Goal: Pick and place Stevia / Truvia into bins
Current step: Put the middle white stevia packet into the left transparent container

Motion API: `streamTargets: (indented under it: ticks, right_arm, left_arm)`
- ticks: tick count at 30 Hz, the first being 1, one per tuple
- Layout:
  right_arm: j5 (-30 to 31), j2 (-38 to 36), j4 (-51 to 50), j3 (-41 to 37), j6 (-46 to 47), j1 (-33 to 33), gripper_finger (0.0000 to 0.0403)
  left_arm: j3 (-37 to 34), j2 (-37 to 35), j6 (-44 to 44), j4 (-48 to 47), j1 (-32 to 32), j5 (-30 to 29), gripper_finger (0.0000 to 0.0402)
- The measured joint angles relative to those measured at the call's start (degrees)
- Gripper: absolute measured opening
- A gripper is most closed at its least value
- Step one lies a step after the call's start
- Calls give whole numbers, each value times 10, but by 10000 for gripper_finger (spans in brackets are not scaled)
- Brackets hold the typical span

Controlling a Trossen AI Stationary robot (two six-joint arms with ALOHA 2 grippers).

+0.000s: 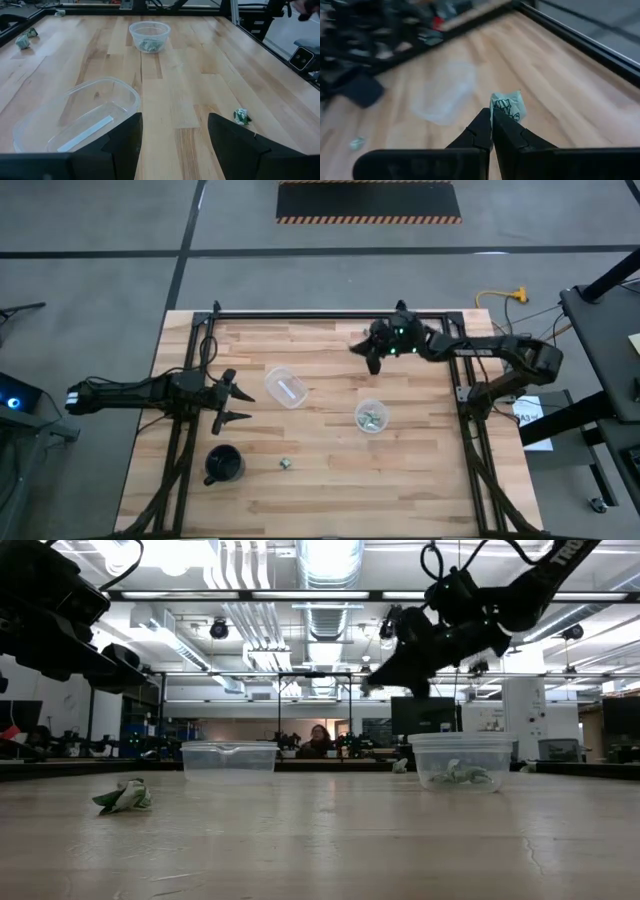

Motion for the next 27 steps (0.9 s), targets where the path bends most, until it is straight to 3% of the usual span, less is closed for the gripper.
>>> streamTargets:
  ticks: [9,14,19,27]
  right_arm:
    - [-6,146,253,-3,17,52,8]
    - [-49,242,364,32,37,61,8]
    - [-89,305,385,86,56,74,8]
    - [-100,366,384,168,51,106,8]
  left_arm:
    - [0,0,0,0,0,0,209]
    - [0,0,0,0,0,0,209]
    - [0,0,0,0,0,0,209]
    - [0,0,0,0,0,0,209]
